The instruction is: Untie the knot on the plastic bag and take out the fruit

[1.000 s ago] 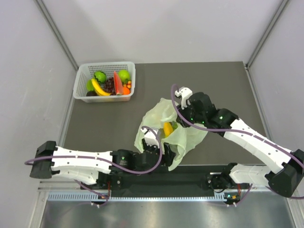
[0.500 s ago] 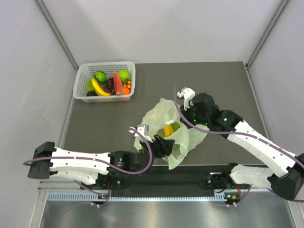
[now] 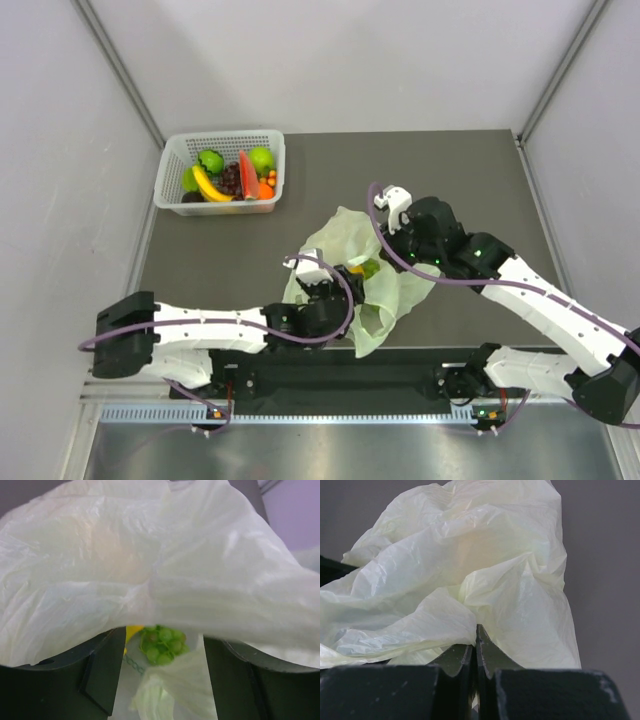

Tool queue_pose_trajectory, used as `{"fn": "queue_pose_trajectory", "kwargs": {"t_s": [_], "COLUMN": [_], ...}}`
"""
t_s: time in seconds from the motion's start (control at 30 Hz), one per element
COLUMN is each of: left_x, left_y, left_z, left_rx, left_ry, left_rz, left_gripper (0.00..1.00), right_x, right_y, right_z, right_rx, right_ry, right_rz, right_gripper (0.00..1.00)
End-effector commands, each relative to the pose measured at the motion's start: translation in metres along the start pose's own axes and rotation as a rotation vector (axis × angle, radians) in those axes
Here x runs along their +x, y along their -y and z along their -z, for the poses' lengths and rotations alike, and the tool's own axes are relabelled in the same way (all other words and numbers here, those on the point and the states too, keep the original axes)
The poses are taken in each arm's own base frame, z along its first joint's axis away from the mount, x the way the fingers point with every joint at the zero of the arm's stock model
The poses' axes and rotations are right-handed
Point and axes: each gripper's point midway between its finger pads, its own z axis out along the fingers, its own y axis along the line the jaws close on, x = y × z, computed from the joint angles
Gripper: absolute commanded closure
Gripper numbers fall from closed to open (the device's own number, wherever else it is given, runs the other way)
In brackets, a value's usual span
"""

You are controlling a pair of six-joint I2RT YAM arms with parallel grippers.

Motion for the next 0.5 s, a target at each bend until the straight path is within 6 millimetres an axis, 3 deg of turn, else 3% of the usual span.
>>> {"fn": "queue_pose_trajectory", "kwargs": {"t_s": [0.0, 0.3, 0.47], "left_x": [-0.017, 0.001, 0.014], "left_y": [0.009, -0.003, -0.022], "left_z": [-0.018, -0.066, -0.085], "left_rx": [-0.018, -0.086, -0.139], "left_ry": [0.032, -0.026, -0.06], "left_rz": [0.06, -0.013, -0.063], "left_gripper": [0.32, 0.15, 0.09], "right_x": [-0.005, 0.001, 0.0], "right_y": [-0.001, -0.004, -0.005], "right_z": [0.007, 0.005, 0.004], "right_rx": [-0.02, -0.03, -0.034], "right_ry": [0.027, 0.011, 0.017], "right_rz": [0.007, 0.012, 0.013], "right_gripper": [1.0, 0.96, 0.94]}}
